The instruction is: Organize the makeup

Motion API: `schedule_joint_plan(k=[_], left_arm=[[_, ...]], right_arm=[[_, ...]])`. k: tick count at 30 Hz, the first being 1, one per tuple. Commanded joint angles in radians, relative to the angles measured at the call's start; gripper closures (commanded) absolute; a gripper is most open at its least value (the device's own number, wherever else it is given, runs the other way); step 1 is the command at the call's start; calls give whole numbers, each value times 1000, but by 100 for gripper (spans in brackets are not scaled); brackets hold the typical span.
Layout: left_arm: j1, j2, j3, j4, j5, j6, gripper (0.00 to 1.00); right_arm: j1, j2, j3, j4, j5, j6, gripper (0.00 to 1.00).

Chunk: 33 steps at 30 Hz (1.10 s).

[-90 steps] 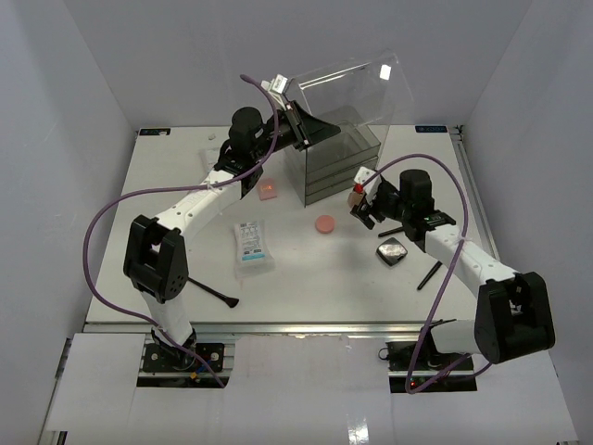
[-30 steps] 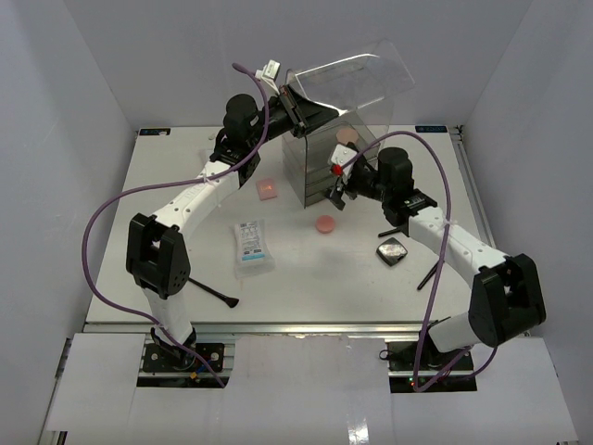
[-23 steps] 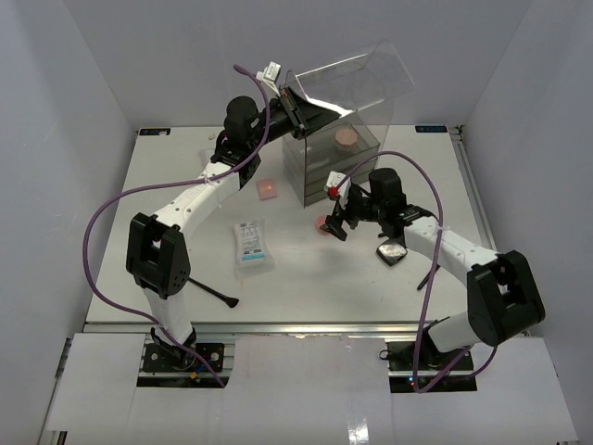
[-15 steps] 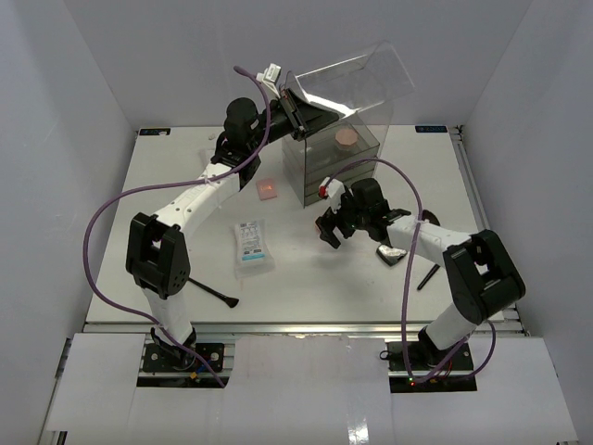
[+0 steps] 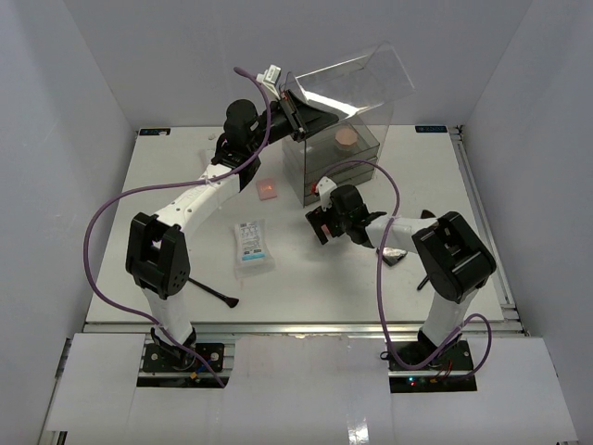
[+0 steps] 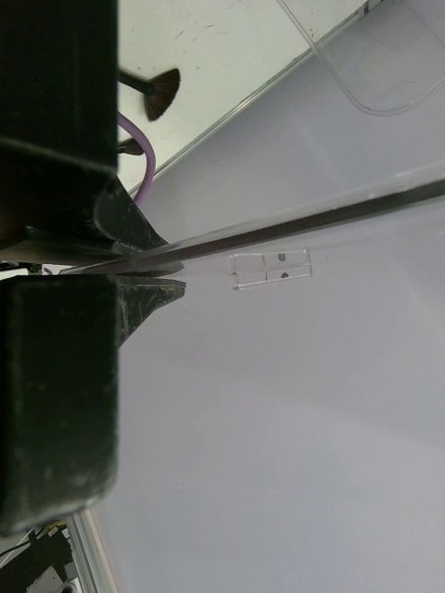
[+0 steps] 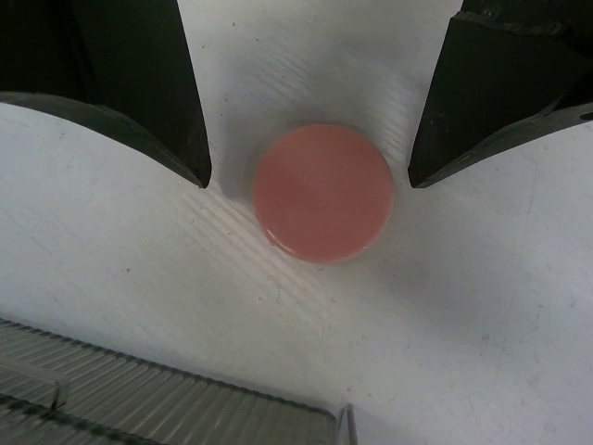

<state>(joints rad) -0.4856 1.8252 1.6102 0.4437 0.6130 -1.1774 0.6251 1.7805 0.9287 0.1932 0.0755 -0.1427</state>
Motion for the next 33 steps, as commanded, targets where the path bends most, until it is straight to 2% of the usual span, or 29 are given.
schedule_joint_plan(k=[1,4,12,17,21,22,24,27,33], left_arm=[[13,-73,7,117,-4,27,92],[13,-73,5,120,-3,25,92],[15,-73,3,119,-4,24,92],[13,-73,2,124,-5,16,92],[13,-75,4,119,-7,16,92],[13,-75,4,119,-7,16,92],[14,-77,4,115,-6,18,92],[15,-76,10,111,-7,20,92],[13,-69,22,116,-4,17,92]], right_arm=[[-2,31,52,44,40,30,5],[-4,45,54,40,5,37,1],[-24,20,42,38,-68,26,20],[-46,7,35,28,-135,15,47],[-54,-7,35,3,-165,-12,65],[-54,-11,37,-1,-176,-19,66],[-52,-82,39,-55,-230,-116,76],[-51,-218,-7,-36,-242,-221,86],[-51,-445,-123,134,-179,-425,92]])
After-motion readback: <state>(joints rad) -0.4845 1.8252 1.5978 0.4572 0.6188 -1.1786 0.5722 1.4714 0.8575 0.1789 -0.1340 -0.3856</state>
